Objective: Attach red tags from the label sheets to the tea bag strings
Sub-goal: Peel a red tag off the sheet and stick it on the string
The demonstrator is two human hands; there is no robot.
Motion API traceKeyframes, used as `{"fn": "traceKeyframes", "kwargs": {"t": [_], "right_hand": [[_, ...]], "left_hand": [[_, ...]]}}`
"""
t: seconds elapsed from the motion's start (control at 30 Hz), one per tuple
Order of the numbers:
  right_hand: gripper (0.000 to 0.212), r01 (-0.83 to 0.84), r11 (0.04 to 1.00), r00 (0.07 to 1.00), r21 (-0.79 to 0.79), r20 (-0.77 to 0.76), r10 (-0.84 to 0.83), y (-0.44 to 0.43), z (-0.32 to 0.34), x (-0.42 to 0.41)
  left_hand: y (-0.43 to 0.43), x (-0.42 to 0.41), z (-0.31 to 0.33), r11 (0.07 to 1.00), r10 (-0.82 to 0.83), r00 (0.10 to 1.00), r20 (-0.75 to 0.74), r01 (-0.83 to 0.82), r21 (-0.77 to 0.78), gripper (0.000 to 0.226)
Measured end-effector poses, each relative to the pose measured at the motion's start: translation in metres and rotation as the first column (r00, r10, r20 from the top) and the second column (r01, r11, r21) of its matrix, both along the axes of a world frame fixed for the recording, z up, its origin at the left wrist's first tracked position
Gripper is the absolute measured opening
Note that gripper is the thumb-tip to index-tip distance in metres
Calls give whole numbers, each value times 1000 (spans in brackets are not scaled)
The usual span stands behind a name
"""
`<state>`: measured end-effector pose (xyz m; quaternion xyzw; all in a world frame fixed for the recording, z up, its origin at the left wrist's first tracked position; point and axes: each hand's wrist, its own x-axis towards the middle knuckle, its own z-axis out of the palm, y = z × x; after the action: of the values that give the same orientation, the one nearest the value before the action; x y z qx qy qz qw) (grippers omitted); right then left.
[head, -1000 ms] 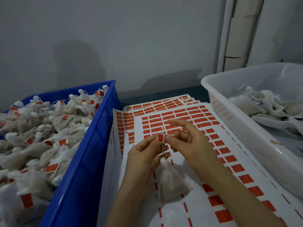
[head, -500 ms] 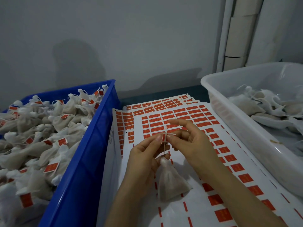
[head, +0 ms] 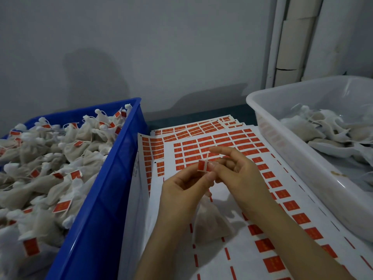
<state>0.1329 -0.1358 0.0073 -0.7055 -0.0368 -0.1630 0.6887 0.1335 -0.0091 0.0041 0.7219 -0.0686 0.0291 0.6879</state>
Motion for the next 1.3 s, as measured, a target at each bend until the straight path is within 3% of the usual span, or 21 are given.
{"fn": "traceKeyframes", "kwargs": {"t": [0.27,0.53,0.8,1.0,1.13,1.3], "right_hand": [[16,-24,1000,1000,17,8,24,2,-2,0],[10,59,985,998,-164,26,-56,4,-1,-2],[12,91,979,996,-185,30,-87,4,-1,-2],[14,101,983,995,-153,22,-99,4,-2,-1],[9,107,986,994,-132,9,-106,4,-3,0],[5,114,987,993,-108,8,-114,4,-3,0]], "left_hand": [[2,3,0,992,70,997,-24,-72,-100,25],[1,2,0,994,93,996,4,-93,-65,23],[2,-2,2,994,101,992,78,-98,-39,20],[-3,1,2,987,155,977,150,-161,30,49],[-3,0,-1,971,231,952,199,-238,8,32],[-1,-3,-2,972,201,936,287,-227,59,18]]}}
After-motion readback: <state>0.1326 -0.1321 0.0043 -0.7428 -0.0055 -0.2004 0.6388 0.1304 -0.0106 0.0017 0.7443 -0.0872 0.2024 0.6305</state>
